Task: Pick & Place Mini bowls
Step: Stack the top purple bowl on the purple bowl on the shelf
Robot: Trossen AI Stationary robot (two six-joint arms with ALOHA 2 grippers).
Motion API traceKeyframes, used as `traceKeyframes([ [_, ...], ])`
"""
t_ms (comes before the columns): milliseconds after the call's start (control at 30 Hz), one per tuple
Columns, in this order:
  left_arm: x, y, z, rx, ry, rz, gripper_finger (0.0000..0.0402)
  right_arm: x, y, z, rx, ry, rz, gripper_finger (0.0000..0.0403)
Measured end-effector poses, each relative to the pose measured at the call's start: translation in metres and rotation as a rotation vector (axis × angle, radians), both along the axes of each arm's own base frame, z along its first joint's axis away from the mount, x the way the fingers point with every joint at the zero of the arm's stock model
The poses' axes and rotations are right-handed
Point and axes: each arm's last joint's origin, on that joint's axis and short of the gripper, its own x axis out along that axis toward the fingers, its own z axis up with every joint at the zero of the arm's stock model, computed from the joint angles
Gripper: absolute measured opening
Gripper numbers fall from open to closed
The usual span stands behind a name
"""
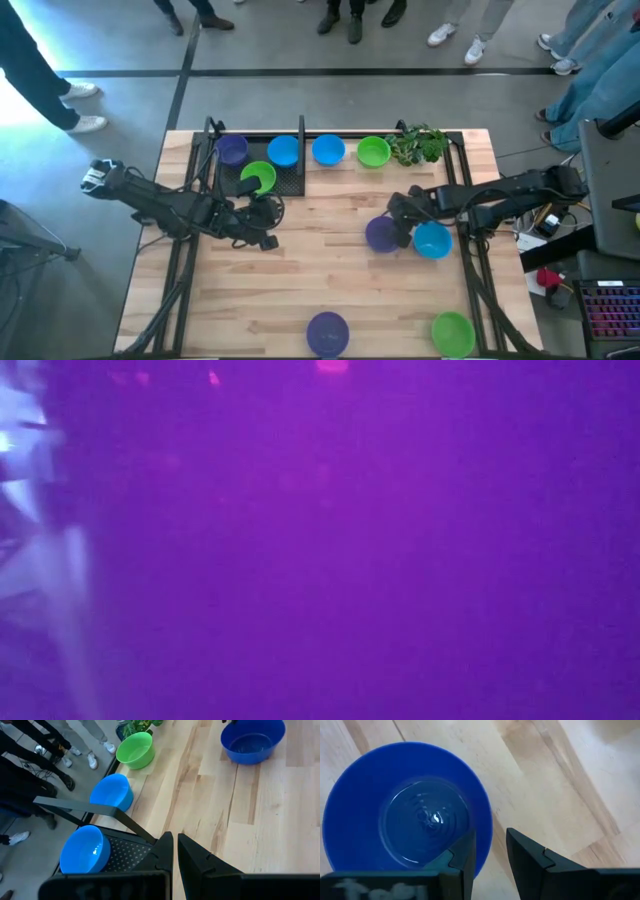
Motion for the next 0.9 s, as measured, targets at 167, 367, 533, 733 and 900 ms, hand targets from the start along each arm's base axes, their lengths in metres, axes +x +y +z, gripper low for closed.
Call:
traceKeyframes([
  [167,0.000,0.000,0.000,0.000,0.000,0.000,0.0021,0.003,0.000,-0.005,-0.002,0.022,0.005,0.0107],
  [367,0.000,0.000,0.000,-0.001,-0.001,0.000,0.0021,0.007,0.000,-0.018,-0.010,0.083,0.022,0.0107],
  [533,0.000,0.000,0.000,-0.001,-0.001,0.000,0.0021,0.011,0.000,-0.025,-0.020,0.111,0.050,0.0095],
  [733,0.000,0.000,0.000,-0.001,-0.001,0.000,0.0021,0.015,0.000,-0.027,-0.013,0.090,0.044,0.0020],
  [900,0.000,0.000,0.000,-0.001,-0.001,0.000,0.0021,0.019,-0.001,-0.020,-0.053,0.045,0.041,0.0010],
])
